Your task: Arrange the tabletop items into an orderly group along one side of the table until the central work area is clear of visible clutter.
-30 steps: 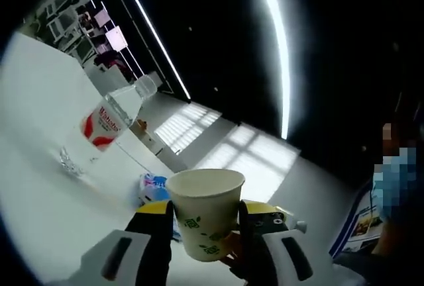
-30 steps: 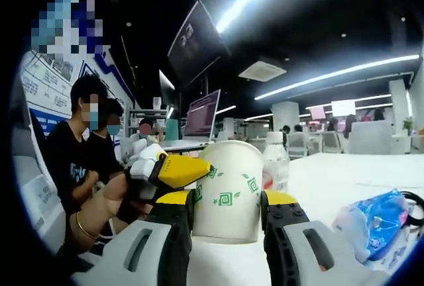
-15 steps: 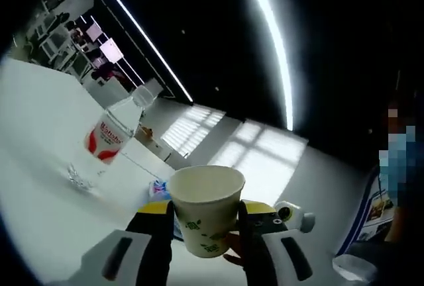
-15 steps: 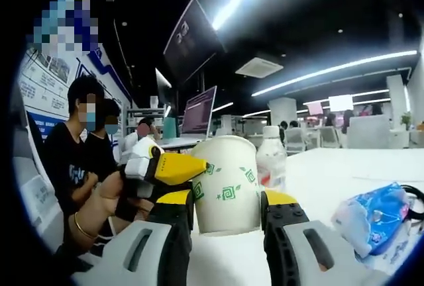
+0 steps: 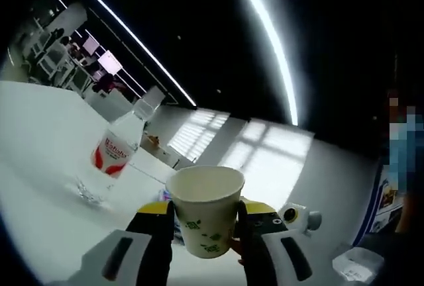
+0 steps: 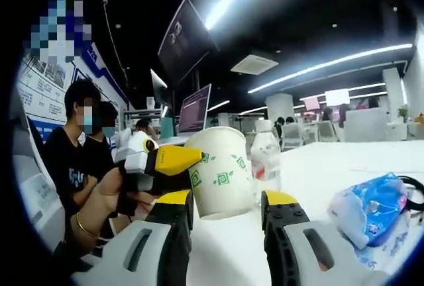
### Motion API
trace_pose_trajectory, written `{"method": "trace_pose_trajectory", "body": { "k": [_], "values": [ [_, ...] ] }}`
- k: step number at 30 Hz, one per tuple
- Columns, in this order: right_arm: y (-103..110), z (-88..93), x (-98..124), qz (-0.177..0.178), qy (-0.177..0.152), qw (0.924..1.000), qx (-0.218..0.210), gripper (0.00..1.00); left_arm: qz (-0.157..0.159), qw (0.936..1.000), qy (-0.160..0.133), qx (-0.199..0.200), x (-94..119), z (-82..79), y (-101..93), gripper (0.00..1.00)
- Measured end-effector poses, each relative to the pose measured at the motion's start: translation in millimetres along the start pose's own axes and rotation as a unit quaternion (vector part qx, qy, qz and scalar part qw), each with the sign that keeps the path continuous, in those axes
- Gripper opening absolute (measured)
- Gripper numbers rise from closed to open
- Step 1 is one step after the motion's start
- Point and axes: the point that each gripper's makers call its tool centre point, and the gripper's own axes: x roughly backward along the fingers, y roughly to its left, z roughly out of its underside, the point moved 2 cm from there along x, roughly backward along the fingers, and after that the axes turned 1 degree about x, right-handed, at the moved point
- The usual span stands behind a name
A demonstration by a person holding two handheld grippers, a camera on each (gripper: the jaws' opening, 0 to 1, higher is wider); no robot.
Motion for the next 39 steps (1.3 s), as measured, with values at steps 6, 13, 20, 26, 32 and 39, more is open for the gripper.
{"method": "trace_pose_trajectory", "body": {
  "k": [6,13,20,26,32,39],
  "values": [
    [-6.3,1.1,5.9,0.012,0.0,0.9999,-0.003,0.38,-0.017,0.9993,0.002,-0.034,0.5,-0.6,1.6,0.36],
    [-10.6,1.1,11.4,0.021,-0.004,0.9997,-0.008,0.38,-0.023,0.9981,0.006,-0.056,-0.6,-0.4,2.5,0.36],
    [-13.4,3.2,14.7,0.027,-0.001,0.9996,-0.01,0.38,-0.028,0.9959,0.015,-0.085,-1.2,1.2,3.1,0.36],
    [-15.7,2.9,18.7,0.032,-0.005,0.9994,-0.016,0.39,-0.043,0.9908,0.025,-0.125,-0.7,1.7,5.0,0.37],
    [-21.0,3.2,23.3,0.046,-0.001,0.9988,-0.018,0.39,-0.055,0.9874,0.028,-0.146,0.0,1.4,7.8,0.37],
    [-30.5,11.3,31.1,0.065,0.02,0.9971,-0.032,0.42,-0.066,0.9834,0.033,-0.166,0.2,2.6,11.2,0.37]
  ]
}}
